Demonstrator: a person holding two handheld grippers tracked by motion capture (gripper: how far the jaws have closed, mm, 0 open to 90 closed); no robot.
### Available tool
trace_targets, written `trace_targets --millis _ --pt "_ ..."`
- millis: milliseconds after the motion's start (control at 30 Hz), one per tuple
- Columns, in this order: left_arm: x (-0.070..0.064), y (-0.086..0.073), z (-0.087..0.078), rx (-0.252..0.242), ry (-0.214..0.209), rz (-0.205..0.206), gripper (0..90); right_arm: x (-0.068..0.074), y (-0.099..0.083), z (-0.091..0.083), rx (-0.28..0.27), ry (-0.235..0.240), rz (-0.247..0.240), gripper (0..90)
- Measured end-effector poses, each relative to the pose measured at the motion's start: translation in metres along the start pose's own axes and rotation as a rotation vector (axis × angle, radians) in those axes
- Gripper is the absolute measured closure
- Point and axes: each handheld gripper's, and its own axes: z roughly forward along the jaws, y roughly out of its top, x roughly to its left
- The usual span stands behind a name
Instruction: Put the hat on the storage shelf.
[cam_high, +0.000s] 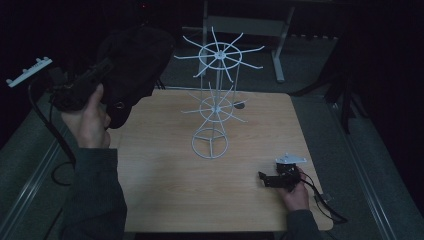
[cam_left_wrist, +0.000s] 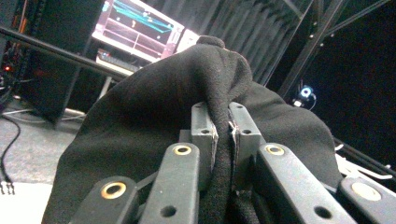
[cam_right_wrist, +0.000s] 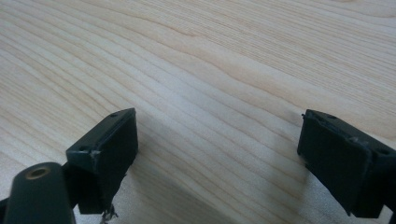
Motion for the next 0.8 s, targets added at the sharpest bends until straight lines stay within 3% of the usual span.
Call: trace_targets --millis 433,800 --pt "-0.009 0.004 -0.004 -0.036 -0.092 -0.009 83.9 0.0 0.0 0.0 0.0 0.0 0.0 11.9" --pt "-0.021 -0.009 0.006 0.033 -0.142 0.043 83.5 0.0 0.0 0.0 0.0 0.0 0.0 11.9"
